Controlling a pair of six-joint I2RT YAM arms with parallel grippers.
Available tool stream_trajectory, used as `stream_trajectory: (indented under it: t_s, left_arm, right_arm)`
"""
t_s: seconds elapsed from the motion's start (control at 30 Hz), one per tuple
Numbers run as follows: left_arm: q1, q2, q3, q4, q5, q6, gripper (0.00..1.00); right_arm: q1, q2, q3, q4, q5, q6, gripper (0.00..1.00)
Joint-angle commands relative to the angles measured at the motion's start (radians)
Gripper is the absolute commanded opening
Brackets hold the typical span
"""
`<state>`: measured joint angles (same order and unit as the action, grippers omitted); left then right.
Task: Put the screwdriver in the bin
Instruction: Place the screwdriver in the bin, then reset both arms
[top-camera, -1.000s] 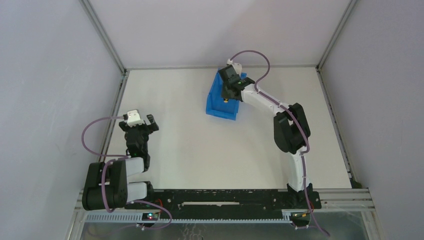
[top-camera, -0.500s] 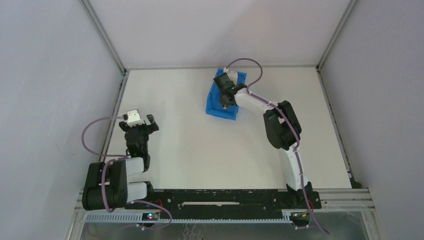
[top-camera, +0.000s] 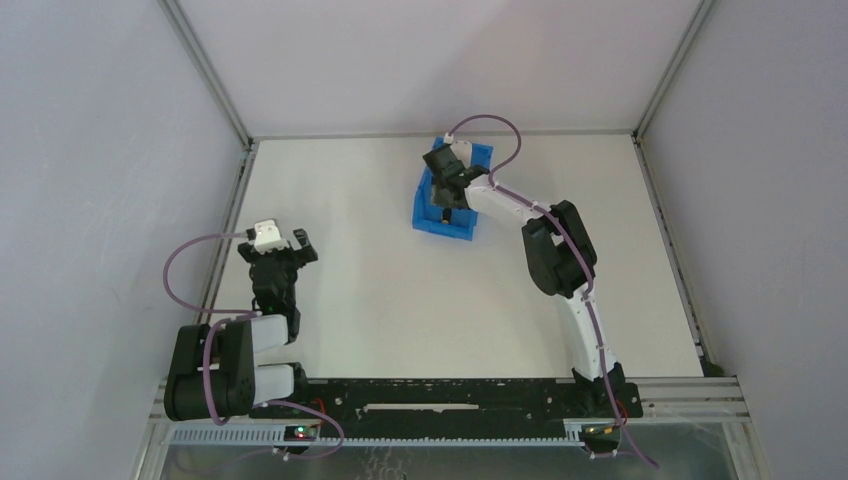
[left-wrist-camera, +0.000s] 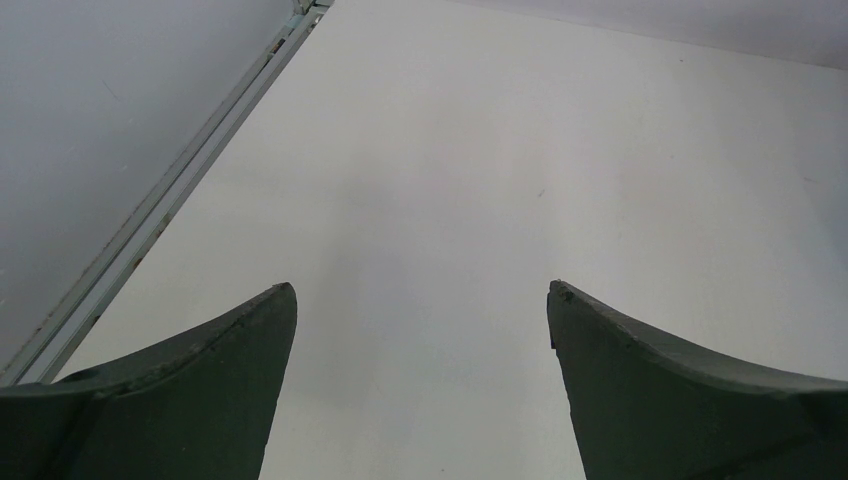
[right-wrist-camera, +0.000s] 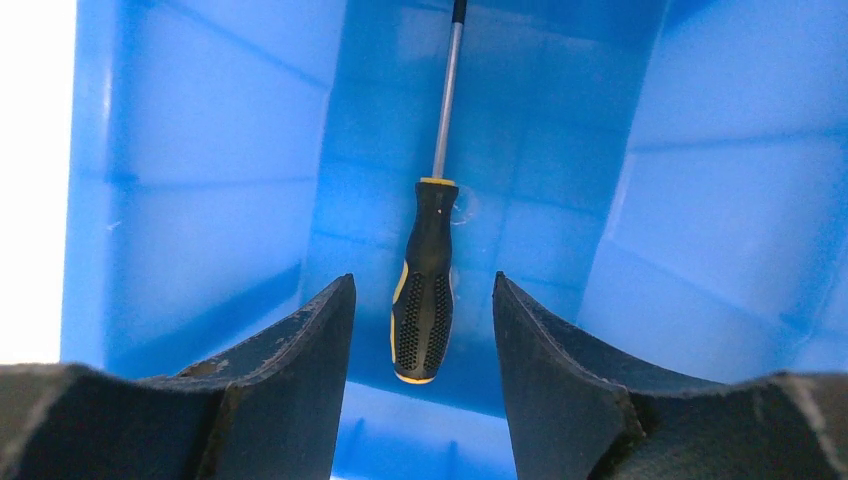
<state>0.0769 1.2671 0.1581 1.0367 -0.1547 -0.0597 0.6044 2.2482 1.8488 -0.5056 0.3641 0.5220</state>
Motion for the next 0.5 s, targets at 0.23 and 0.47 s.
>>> stream_trajectory:
  t_s: [0.23, 0.47]
  left_arm:
    - [-0.006, -0.008, 0.029, 0.029, -0.015, 0.023, 1.0]
    - [-0.006, -0.008, 0.029, 0.029, -0.015, 0.024, 1.0]
  right_arm:
    - [0.027, -0.106, 0.074, -0.046, 0.073, -0.027, 0.62]
    - [0.039, -0.168, 0.126, -0.092, 0.102, -0.061, 0.62]
